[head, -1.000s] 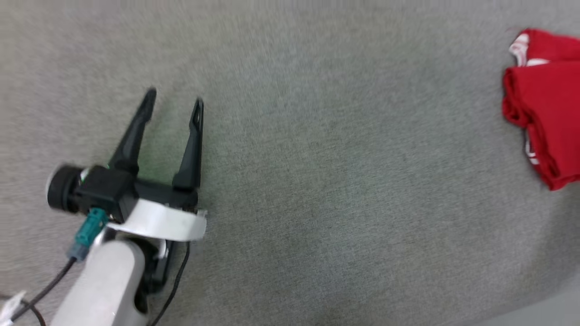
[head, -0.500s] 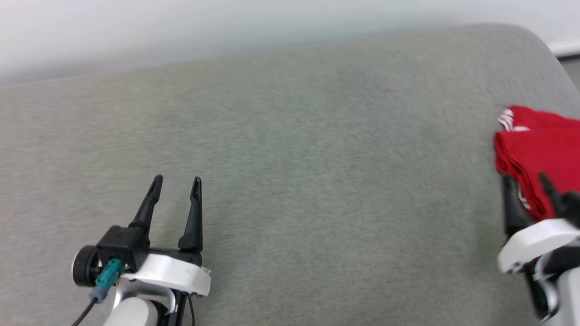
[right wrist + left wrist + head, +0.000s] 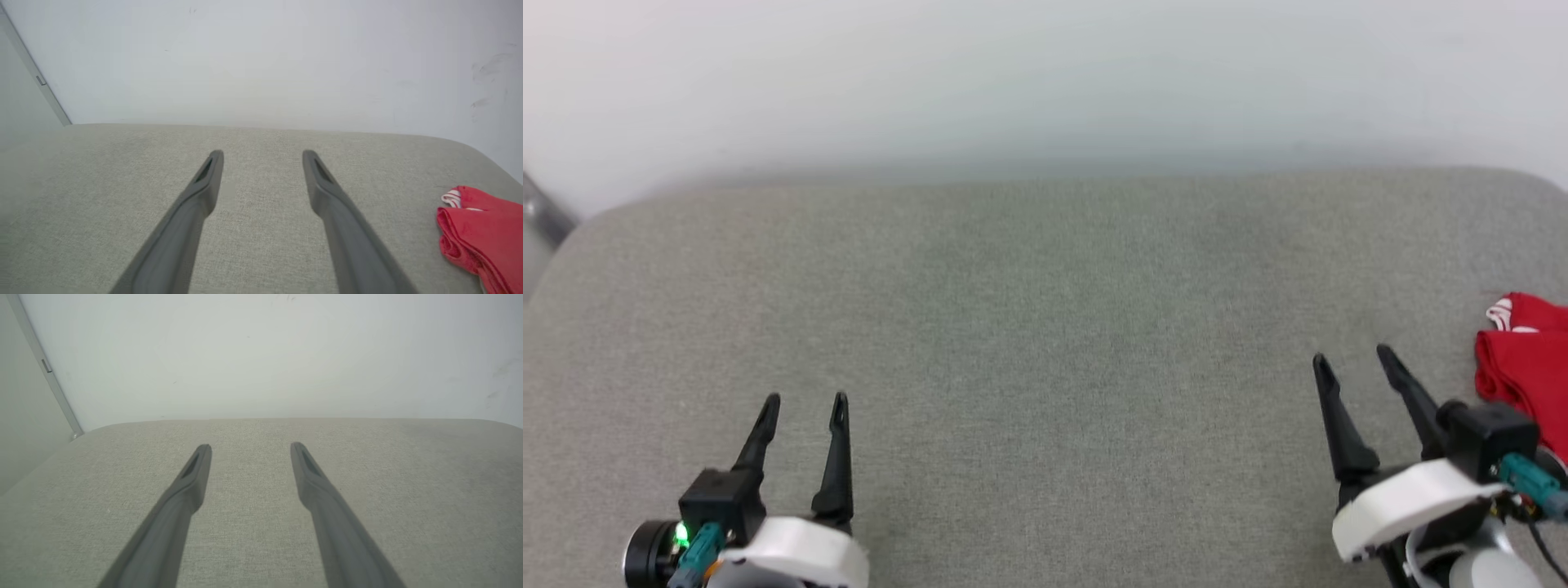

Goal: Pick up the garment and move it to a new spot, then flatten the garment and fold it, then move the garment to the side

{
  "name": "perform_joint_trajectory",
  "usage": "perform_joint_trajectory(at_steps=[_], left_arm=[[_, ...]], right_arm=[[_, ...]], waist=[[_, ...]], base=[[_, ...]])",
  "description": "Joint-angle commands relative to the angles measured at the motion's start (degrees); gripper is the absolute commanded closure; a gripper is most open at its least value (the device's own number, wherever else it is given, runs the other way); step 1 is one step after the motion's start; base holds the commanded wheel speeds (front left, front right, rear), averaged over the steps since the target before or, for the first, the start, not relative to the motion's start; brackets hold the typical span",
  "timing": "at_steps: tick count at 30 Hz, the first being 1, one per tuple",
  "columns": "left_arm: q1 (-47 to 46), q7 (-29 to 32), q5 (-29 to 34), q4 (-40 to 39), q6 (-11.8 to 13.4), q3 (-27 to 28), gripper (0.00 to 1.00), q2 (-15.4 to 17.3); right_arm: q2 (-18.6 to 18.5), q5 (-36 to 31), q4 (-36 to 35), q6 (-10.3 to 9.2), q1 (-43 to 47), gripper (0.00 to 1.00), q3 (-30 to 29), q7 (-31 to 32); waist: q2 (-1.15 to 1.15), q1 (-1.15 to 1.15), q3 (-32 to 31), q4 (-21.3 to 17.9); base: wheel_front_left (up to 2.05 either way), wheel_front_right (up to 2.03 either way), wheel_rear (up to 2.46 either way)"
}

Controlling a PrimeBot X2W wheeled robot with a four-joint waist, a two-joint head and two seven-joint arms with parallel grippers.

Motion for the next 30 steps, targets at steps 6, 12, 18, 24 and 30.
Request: perform_joint_trajectory(at_steps=[6, 12, 18, 24, 30], left_arm=[[4.1, 0.1, -0.4, -0.4, 0.7, 0.3, 0.00, 1.2], [5.4, 0.1, -0.9, -1.2, 1.3, 0.1, 0.00, 0.7], [4.9, 0.1, -1.0, -1.4, 1.4, 0.1, 0.00, 0.5], [4.3, 0.0, -1.3, -1.3, 1.3, 0.1, 0.00, 0.4], [3.8, -0.1, -1.5, -0.9, 1.0, 0.1, 0.00, 0.6]], right_arm=[[1.0, -0.8, -6.6, -0.05, 6.4, 0.00, -0.3, 3.0], [1.6, -1.1, -11.1, -0.05, 9.1, 0.00, -0.9, 4.8], [1.9, -1.3, -12.5, -0.05, 9.7, 0.00, -1.2, 5.6], [2.1, -1.1, -12.5, -0.05, 9.6, 0.00, -0.9, 5.7], [2.2, -1.1, -12.1, -0.05, 9.1, 0.00, -1.0, 5.7]], waist=[[0.00, 0.01, -3.7, -0.4], [0.00, 0.01, -4.3, -0.8], [0.00, 0.01, -4.5, -0.9], [0.00, 0.01, -4.4, -0.8], [0.00, 0.01, -4.3, -0.8]], base=[[0.00, 0.00, 0.00], [0.00, 0.00, 0.00], [0.00, 0.00, 0.00], [0.00, 0.00, 0.00], [0.00, 0.00, 0.00]])
